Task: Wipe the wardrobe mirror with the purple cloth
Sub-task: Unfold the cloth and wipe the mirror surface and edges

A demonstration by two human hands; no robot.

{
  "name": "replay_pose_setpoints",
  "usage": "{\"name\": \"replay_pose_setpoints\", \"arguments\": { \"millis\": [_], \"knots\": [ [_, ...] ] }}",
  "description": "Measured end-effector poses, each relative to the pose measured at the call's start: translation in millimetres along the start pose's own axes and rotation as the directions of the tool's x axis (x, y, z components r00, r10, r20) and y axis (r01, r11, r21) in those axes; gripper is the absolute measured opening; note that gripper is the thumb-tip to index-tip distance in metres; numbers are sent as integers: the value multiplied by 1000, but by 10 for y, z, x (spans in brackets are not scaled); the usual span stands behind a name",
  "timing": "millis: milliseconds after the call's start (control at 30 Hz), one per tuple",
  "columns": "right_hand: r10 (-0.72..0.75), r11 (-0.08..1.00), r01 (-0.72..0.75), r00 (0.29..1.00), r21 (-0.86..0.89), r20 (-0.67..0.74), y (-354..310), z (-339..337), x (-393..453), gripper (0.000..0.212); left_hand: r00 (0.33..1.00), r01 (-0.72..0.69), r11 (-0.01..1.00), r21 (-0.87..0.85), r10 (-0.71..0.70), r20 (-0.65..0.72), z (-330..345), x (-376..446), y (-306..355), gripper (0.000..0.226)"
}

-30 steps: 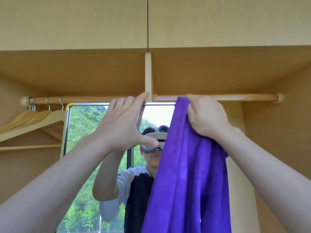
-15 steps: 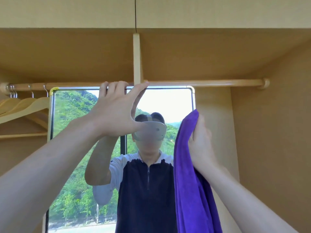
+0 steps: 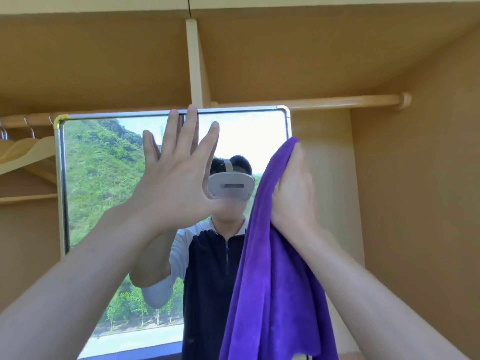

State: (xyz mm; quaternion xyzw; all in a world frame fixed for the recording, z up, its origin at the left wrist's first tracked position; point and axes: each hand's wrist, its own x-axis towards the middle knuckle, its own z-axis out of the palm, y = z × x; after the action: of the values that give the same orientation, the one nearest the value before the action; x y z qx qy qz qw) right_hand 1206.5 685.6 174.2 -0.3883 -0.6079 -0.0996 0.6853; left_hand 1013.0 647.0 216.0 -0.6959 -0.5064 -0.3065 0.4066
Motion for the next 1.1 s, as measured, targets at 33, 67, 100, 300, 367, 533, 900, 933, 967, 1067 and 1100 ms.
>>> {"name": "replay_pose_setpoints", "arguments": {
  "millis": [33,67,100,300,367,533,900,933,967,1067,1100],
  "knots": [
    [1,1000,-2,999,1,32,83,-3,-135,40,1000,0,1000,20,0,6,20,-9,16,146],
    [-4,1000,3,998,6,66,166,-10,-270,43,1000,-4,999,41,4,10,33,-17,28,151],
    [-20,1000,18,996,22,90,241,-22,-384,40,1000,-11,998,59,10,10,42,-20,33,154],
    [17,1000,-18,998,25,65,239,-50,-143,15,1000,-22,996,91,23,-7,66,-22,17,155],
    [67,997,-68,997,21,23,48,-31,174,20,1000,-25,996,90,26,-9,71,-21,21,156],
    [88,996,-88,991,4,-102,-174,53,334,17,1000,-20,995,100,22,-21,102,-38,17,156],
    [-113,991,99,980,89,163,336,-107,-751,75,999,-9,993,118,14,-50,102,-17,13,156],
    [-106,990,90,983,109,149,289,-109,-633,74,999,-10,992,128,16,-49,102,-14,9,156],
    [-102,989,87,987,121,126,233,-106,-484,73,999,-11,990,139,18,-49,103,-12,8,156],
    [-98,983,86,993,161,71,75,-79,-52,69,999,-16,988,151,24,-47,92,-21,5,154],
    [-92,981,81,994,175,57,53,-68,25,67,999,-18,990,143,24,-43,98,-41,12,153]
  ]
}}
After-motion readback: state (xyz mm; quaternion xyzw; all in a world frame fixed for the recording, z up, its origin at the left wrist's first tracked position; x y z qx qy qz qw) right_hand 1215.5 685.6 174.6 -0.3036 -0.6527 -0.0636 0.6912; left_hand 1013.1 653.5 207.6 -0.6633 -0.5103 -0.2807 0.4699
